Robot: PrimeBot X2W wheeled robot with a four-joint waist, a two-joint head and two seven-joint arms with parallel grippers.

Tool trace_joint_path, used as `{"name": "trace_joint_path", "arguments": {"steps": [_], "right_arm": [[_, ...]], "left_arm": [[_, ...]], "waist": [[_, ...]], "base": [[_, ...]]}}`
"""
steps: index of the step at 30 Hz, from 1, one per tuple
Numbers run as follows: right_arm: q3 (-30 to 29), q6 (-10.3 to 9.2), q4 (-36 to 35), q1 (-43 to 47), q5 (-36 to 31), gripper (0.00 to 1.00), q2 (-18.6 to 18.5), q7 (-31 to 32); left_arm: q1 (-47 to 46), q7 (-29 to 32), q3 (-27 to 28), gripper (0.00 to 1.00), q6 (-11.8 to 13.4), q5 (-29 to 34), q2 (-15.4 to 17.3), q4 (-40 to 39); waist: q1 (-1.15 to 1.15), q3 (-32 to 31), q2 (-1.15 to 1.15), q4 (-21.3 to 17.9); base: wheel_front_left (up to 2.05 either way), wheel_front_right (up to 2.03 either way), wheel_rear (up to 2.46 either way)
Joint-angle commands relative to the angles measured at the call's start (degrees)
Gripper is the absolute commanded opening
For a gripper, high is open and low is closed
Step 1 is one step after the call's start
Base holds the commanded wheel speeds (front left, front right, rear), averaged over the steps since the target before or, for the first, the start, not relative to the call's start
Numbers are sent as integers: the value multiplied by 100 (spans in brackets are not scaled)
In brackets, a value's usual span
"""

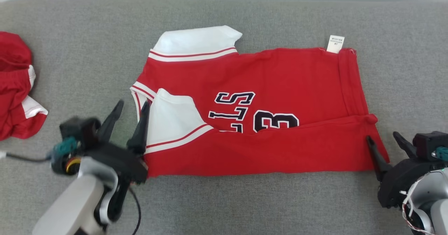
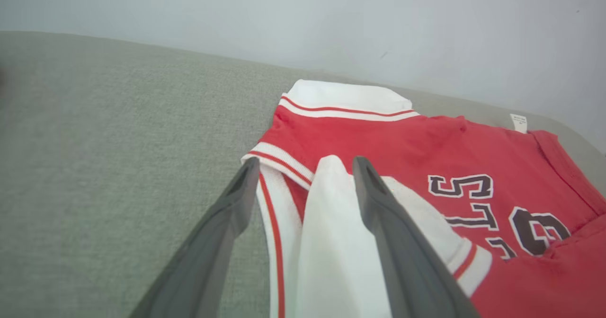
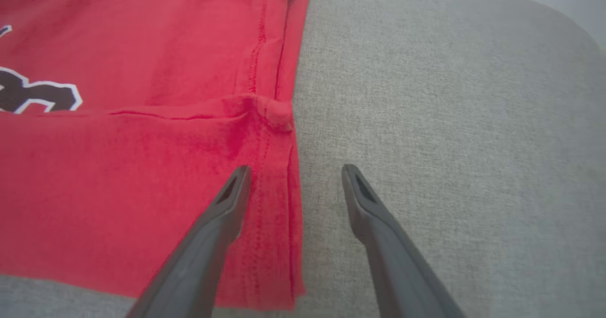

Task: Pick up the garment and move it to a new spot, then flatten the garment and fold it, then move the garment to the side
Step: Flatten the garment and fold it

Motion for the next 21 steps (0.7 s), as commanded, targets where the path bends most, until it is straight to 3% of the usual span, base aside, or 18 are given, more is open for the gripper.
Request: {"name": "trace_joint_path", "arguments": {"steps": [1, 8, 14, 21], "right_arm": [[-106, -13, -147, 199, 9, 100, 56, 131], [-485, -13, -770, 690, 38, 100, 217, 773], [-534, -13, -1005, 814, -91, 100, 434, 1015], [-512, -13, -784, 679, -539, 100, 731, 1107]], "left_arm": [[337, -92, 22, 100, 118, 108, 135, -180], [1366, -6, -19, 100, 659, 116, 566, -987], [1634, 249, -153, 100, 938, 156, 651, -1241], [1480, 699, -439, 100, 1184, 319, 519, -941]], "waist": [[1, -141, 0, -6], [1, -365, 0, 14], [1, -439, 0, 32], [1, -432, 0, -36]], "base": [[0, 0, 0], [0, 0, 0], [0, 0, 0], [0, 0, 0]]}}
